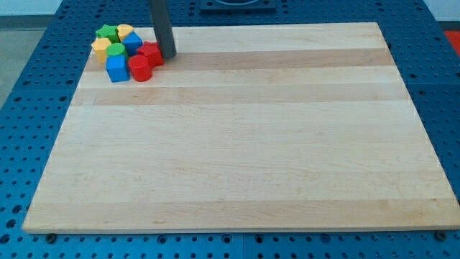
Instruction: Push the red circle slightly left
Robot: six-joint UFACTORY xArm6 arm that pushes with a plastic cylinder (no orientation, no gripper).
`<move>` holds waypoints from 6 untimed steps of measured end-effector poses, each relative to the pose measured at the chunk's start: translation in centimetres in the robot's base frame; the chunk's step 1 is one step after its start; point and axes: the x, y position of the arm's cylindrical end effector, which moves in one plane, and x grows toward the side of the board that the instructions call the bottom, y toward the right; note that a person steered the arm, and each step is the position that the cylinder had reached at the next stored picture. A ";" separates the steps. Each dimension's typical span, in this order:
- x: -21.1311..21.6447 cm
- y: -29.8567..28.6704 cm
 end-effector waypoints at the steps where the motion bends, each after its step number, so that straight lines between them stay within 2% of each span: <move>1: 0.0 -1.6; 2: 0.3 -1.0; 3: 2.1 3.0; 4: 4.5 2.0; 6: 4.6 -2.2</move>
